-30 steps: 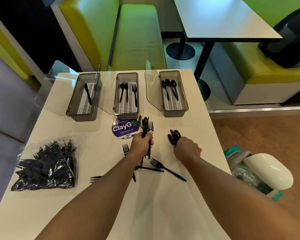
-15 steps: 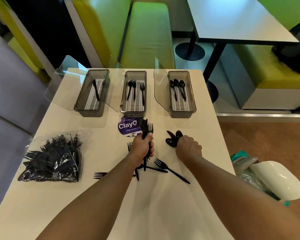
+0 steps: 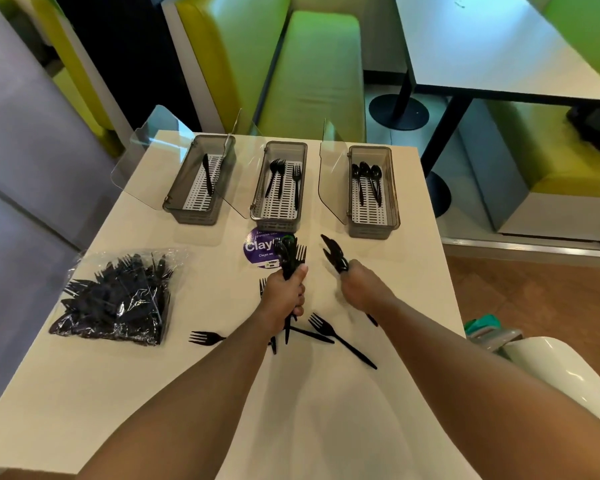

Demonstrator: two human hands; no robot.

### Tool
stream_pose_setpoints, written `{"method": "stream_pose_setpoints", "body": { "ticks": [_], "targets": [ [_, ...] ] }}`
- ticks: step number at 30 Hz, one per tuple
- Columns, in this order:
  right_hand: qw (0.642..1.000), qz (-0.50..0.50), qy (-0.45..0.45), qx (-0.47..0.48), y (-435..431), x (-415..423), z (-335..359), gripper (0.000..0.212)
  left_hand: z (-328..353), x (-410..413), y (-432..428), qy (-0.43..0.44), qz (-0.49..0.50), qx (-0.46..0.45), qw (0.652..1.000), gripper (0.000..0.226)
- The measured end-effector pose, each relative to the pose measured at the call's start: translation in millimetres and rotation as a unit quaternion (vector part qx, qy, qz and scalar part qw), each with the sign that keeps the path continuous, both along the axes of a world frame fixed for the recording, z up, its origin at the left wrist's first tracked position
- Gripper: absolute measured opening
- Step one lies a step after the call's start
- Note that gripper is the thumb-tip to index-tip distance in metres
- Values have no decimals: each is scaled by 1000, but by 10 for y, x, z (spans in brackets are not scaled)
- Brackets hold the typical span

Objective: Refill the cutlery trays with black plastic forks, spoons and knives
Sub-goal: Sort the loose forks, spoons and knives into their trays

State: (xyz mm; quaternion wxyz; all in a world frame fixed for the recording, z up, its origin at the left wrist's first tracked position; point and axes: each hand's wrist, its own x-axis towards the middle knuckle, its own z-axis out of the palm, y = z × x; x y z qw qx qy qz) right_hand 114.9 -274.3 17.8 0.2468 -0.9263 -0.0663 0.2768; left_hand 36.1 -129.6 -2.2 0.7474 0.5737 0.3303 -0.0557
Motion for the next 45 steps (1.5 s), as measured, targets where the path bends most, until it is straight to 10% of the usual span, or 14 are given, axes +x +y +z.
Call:
{"method": "stream_pose_setpoints", "body": {
  "ticks": [4,23,37,45],
  "targets": [
    [966,-42,117,225,229,-103,197,20,104,-81,-61,-23,45,-10,999,36],
    [894,96,299,320,545,-938,426,8,266,-881,243,-8,150,-25,988,31],
    [995,58,-32,79,53,-590,229,14,162,-1159,462,1,161,-29,987,35],
    [996,66,-40,-47,-88,-708,-63,17,82,-1357,593,6,144,-35,989,27]
  ]
}}
